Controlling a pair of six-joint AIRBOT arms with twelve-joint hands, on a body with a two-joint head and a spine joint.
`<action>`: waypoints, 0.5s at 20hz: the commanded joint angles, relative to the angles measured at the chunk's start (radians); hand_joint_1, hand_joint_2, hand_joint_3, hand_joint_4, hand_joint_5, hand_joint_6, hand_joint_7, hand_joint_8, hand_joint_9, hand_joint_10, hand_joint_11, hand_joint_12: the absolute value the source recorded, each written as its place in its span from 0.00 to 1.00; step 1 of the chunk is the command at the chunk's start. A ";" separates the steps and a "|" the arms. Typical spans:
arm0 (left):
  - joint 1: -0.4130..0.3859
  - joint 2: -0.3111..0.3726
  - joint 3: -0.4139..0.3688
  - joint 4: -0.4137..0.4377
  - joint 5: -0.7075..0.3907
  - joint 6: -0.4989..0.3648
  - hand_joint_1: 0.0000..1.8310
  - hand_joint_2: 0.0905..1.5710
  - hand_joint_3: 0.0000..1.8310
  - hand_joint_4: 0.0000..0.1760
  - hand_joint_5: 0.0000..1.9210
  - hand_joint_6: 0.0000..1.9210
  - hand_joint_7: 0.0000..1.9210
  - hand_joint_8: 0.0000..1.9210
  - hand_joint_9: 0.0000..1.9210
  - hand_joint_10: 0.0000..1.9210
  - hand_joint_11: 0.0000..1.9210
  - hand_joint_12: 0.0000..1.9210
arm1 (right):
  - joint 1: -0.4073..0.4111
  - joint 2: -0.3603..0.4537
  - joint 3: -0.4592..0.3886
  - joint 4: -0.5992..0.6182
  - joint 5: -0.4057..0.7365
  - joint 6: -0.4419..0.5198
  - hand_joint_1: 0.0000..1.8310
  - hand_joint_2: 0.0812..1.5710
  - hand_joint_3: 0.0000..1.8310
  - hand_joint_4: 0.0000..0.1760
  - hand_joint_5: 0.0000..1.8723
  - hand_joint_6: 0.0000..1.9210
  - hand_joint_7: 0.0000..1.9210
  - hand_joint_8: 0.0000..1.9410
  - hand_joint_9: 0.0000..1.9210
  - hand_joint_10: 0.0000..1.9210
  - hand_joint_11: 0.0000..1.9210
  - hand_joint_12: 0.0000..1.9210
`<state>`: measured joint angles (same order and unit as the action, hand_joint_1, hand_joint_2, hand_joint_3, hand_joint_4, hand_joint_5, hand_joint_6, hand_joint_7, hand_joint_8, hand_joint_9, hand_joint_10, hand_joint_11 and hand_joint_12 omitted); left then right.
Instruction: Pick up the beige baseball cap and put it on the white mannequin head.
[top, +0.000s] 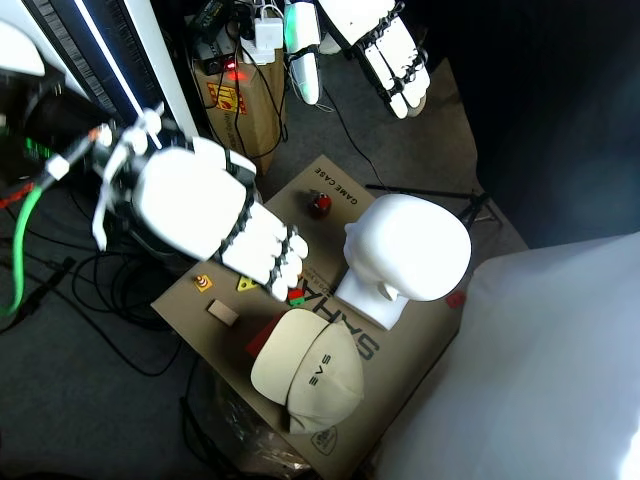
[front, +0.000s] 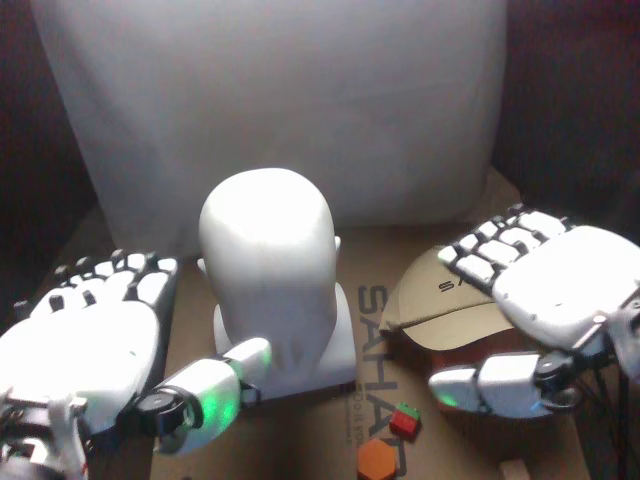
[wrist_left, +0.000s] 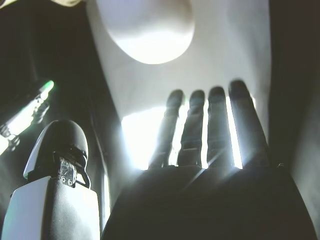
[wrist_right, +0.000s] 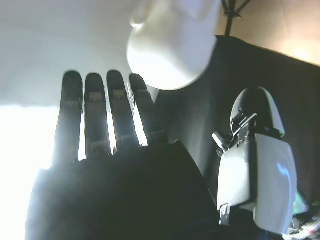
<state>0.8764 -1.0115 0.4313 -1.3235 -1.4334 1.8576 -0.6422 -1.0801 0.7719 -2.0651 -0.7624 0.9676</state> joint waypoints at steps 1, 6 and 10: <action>0.011 -0.012 0.008 0.109 -0.120 -0.029 0.00 0.68 0.00 0.00 0.05 0.00 0.02 0.00 0.03 0.00 0.05 0.03 | -0.016 0.003 0.008 -0.144 -0.034 0.061 0.14 0.63 0.01 0.00 0.04 0.00 0.07 0.00 0.06 0.00 0.00 0.23; 0.119 -0.096 0.051 0.197 -0.222 -0.086 0.00 0.68 0.00 0.00 0.04 0.00 0.02 0.00 0.02 0.00 0.04 0.03 | -0.073 -0.051 0.118 -0.267 -0.136 0.137 0.50 0.68 0.01 0.00 0.05 0.00 0.06 0.00 0.06 0.00 0.00 0.21; 0.148 -0.172 0.096 0.195 -0.275 -0.156 0.00 0.68 0.00 0.00 0.06 0.00 0.04 0.00 0.05 0.00 0.04 0.11 | -0.101 -0.103 0.210 -0.242 -0.139 0.129 0.69 0.65 0.00 0.00 0.09 0.01 0.07 0.00 0.06 0.00 0.00 0.22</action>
<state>1.0313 -1.1870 0.5255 -1.2163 -1.6028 1.7069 -0.7467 -1.1851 0.9890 -2.2658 -0.8276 1.0962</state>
